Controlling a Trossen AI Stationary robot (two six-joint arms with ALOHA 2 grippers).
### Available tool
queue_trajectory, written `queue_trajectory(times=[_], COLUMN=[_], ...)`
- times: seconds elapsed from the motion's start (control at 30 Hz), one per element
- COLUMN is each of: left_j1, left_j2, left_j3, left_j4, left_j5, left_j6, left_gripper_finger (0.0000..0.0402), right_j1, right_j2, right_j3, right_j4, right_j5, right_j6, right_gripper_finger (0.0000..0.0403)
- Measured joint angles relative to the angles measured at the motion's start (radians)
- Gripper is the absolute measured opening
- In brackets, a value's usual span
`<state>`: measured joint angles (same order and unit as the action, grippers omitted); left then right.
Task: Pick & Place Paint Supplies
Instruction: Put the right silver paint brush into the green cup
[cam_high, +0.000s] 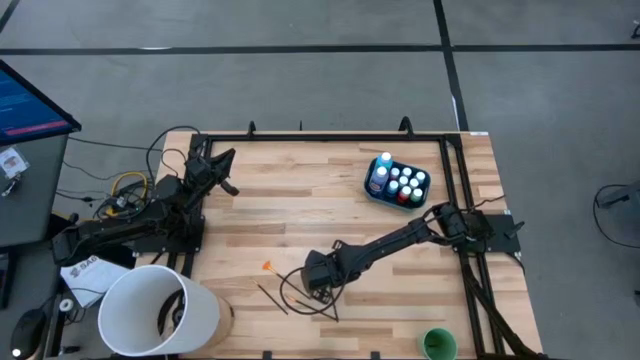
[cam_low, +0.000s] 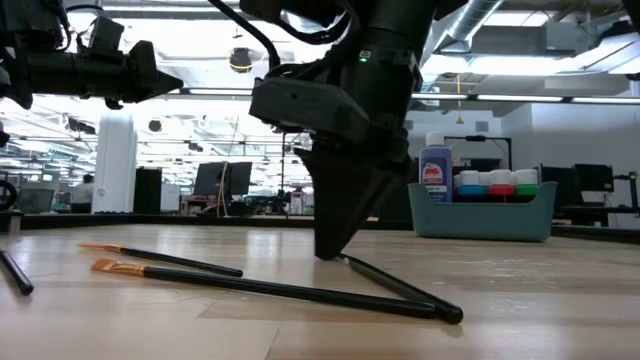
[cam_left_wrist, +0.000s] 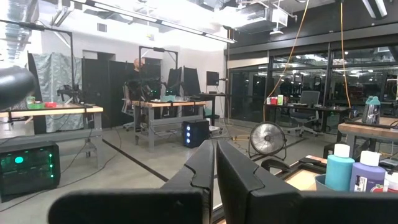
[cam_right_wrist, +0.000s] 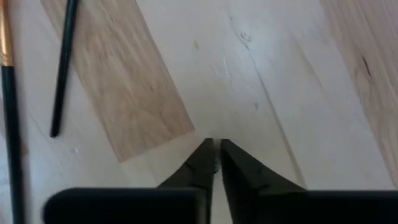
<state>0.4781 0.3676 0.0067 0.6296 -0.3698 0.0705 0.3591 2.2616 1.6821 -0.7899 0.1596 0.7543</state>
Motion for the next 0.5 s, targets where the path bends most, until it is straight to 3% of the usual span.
queue_trajectory(times=[0.3, 0.5], left_j1=[0.0, 0.0], left_j2=[0.0, 0.0], left_j3=[0.0, 0.0], left_j4=[0.0, 0.0], left_j5=[0.0, 0.0], left_j6=[0.0, 0.0], left_gripper_finger=[0.0008, 0.0008], right_j1=[-0.001, 0.012], right_j2=[-0.006, -0.066], right_j3=[-0.001, -0.013], right_j4=[-0.041, -0.194], right_j5=[-0.001, 0.066], right_j6=[-0.109, -0.128], right_gripper_finger=[0.0001, 0.0])
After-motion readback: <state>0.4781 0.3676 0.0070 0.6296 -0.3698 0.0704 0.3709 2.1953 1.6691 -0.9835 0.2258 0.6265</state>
